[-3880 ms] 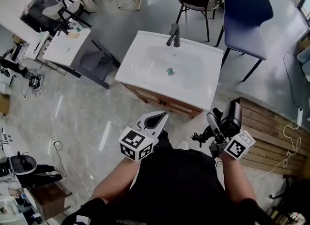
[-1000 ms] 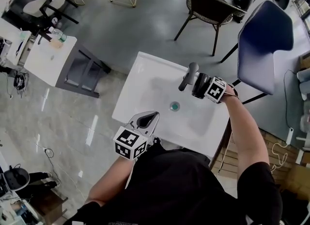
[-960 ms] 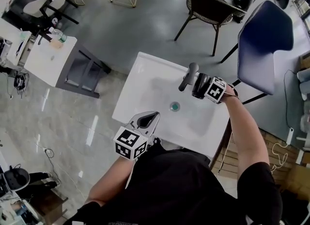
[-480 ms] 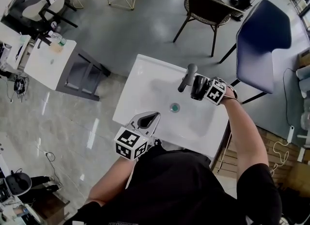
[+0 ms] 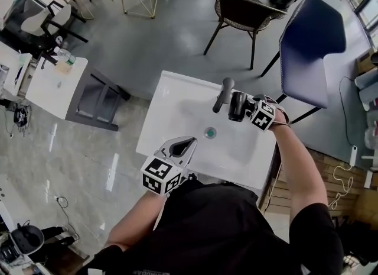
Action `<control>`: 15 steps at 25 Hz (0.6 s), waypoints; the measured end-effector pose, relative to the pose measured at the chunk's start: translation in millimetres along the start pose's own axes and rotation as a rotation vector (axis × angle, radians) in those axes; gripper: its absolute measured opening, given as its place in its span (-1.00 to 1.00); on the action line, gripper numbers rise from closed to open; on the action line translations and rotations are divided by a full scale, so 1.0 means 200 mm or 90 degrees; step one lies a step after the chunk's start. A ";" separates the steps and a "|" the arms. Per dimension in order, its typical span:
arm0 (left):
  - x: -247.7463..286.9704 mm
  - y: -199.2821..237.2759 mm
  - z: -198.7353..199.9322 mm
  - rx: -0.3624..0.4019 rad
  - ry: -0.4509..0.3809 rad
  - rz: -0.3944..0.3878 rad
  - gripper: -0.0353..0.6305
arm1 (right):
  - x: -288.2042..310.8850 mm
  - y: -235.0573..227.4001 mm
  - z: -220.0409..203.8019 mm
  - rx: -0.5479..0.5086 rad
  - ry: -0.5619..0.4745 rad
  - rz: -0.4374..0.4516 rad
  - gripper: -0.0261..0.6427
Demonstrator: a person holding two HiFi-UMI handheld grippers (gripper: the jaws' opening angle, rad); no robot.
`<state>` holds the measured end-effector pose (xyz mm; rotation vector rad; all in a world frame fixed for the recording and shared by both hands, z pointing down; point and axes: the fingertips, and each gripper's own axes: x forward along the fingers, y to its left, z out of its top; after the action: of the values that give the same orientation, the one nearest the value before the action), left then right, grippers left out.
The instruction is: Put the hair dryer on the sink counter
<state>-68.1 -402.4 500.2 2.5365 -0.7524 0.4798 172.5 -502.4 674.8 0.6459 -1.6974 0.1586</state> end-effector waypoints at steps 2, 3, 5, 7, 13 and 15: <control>0.00 -0.01 0.01 0.007 0.001 -0.013 -0.89 | -0.05 0.00 0.00 0.002 -0.008 -0.015 -0.21; 0.00 -0.02 0.01 0.011 0.001 -0.019 -0.89 | -0.08 -0.01 0.00 0.003 -0.013 -0.026 -0.21; 0.01 -0.03 0.02 0.020 0.001 -0.033 -0.89 | -0.16 -0.01 0.01 0.017 -0.028 -0.054 -0.21; 0.02 -0.04 0.02 0.028 0.000 -0.049 -0.89 | -0.29 -0.02 0.03 0.062 -0.060 -0.092 -0.21; 0.01 -0.06 0.05 0.055 0.000 -0.094 -0.89 | -0.77 0.11 0.18 0.361 -0.337 -0.164 -0.44; -0.01 -0.07 0.07 0.068 -0.001 -0.112 -0.89 | -0.93 0.18 0.19 0.451 -0.418 -0.184 -0.60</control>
<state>-58.1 -398.1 483.7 2.6723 -0.5101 0.4704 137.9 -428.2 500.2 1.5963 -2.1432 0.3794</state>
